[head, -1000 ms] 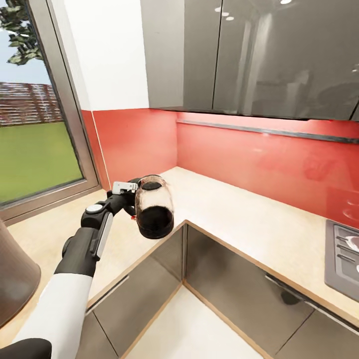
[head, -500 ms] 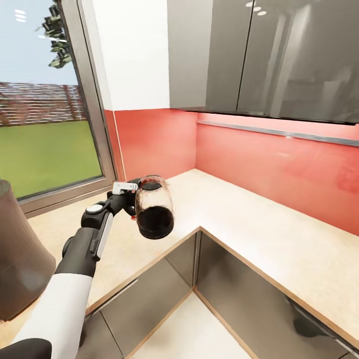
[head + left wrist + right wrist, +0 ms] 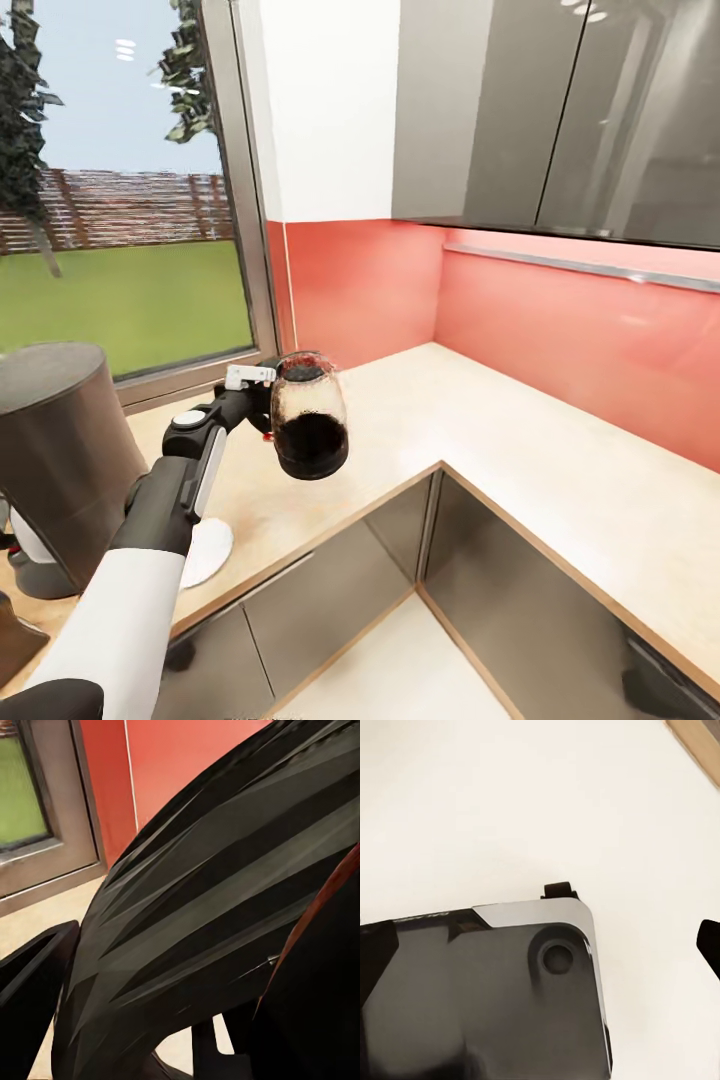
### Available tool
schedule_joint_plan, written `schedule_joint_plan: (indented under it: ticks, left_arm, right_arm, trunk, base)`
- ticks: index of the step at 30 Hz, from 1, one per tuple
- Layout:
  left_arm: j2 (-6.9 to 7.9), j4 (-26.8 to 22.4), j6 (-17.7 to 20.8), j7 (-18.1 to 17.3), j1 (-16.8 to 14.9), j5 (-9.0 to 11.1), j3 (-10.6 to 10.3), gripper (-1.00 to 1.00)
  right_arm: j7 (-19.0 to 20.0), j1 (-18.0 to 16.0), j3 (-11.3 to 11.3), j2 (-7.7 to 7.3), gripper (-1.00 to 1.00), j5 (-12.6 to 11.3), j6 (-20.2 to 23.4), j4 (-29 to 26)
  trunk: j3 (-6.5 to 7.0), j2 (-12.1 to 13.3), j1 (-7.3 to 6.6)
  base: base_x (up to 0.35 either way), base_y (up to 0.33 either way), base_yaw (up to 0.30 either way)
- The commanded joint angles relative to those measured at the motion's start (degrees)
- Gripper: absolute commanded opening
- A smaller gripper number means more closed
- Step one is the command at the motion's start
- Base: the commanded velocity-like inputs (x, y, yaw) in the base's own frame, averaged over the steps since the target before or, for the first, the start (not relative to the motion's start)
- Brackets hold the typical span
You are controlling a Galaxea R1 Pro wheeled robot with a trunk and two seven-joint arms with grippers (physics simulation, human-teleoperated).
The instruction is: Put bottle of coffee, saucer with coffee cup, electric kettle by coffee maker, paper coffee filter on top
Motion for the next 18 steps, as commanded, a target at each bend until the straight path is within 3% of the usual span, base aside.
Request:
schedule_joint_plan:
  ticks: [1,9,18]
  left_arm:
    - [-0.08,0.0,0.2,-0.5,-0.1,-0.6,0.2,-1.00]
    - [-0.08,0.0,0.2,-0.5,-0.1,-0.6,0.2,-1.00]
    - [-0.08,0.2,0.1,-0.5,0.0,-0.6,0.3,-1.00]
  right_arm:
    - [0.2,0.0,-0.5,-0.02,1.00,0.5,-0.2,0.0]
    - [0.2,0.0,-0.5,-0.02,1.00,0.5,-0.2,0.0]
    - [0.2,0.0,-0.2,-0.05,1.00,0.6,-0.4,0.0]
  trunk:
    - [-0.10,-0.1,0.03]
    - [0.08,-0.1,0.03]
    - [0.10,-0.1,0.03]
  base:
    - [0.000,0.000,0.277]
    - [0.000,0.000,0.268]
    - [0.000,0.000,0.021]
